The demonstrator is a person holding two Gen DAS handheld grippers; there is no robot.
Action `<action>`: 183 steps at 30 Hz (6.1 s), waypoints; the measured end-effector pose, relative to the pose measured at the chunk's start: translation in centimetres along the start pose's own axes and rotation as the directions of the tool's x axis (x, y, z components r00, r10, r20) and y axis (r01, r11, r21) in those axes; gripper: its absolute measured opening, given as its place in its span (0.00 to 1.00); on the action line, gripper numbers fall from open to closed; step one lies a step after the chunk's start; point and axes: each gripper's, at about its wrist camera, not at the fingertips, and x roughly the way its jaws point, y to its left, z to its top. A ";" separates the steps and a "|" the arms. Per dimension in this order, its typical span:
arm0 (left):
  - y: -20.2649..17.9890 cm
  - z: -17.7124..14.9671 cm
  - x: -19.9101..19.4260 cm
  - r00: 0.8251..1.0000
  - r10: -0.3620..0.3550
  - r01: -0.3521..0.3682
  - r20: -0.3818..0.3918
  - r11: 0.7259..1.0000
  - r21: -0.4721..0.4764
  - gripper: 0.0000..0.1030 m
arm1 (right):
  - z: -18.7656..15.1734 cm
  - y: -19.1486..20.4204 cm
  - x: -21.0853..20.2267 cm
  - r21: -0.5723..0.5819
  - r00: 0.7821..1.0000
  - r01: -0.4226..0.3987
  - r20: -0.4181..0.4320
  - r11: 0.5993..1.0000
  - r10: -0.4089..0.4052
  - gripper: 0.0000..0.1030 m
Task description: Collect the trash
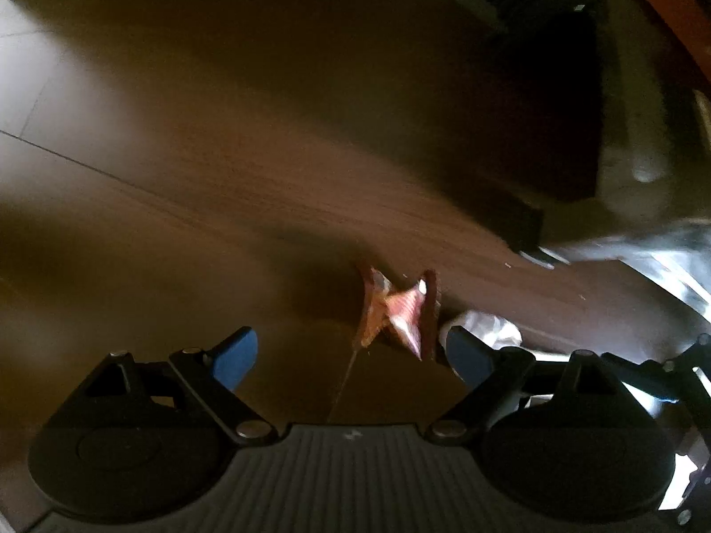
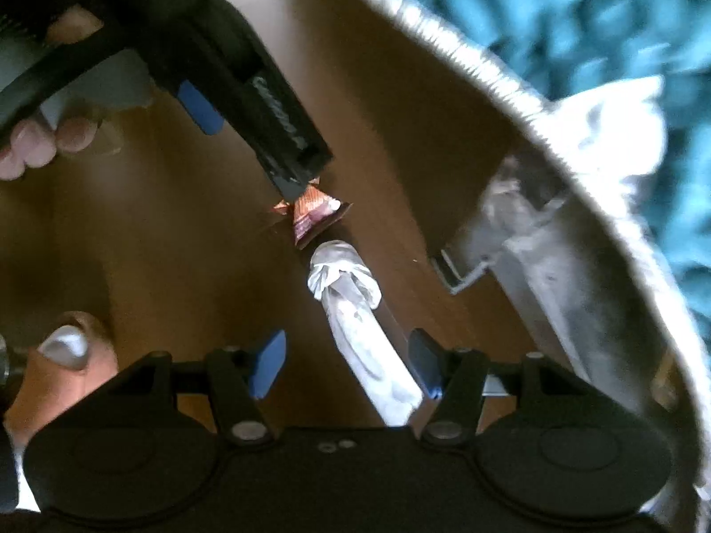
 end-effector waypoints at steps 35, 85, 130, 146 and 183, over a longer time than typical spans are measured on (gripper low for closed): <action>2.8 -3.1 -0.5 0.998 -0.028 0.029 0.049 0.999 -0.033 0.27 | 2.6 -0.2 2.3 0.100 1.000 0.003 0.016 0.995 -0.005 0.18; -15.5 -14.3 -58.9 0.626 -0.245 0.036 0.740 0.957 0.286 0.27 | -4.2 3.4 -62.1 0.381 0.629 0.234 0.642 0.894 -0.438 0.18; -29.8 2.7 -53.5 0.795 -0.215 -0.003 0.568 0.934 0.358 0.57 | 1.0 -21.2 -57.6 0.670 0.756 0.001 0.486 0.743 -0.439 0.47; -29.1 -4.1 -58.5 0.710 -0.258 -0.003 0.655 0.929 0.369 0.71 | -4.0 -16.0 -63.7 0.646 0.657 0.027 0.564 0.763 -0.500 0.56; -22.6 -21.3 -66.0 0.458 -0.351 0.010 0.817 0.921 0.390 0.99 | -12.4 -0.3 -68.4 0.558 0.482 0.173 0.670 0.811 -0.564 0.63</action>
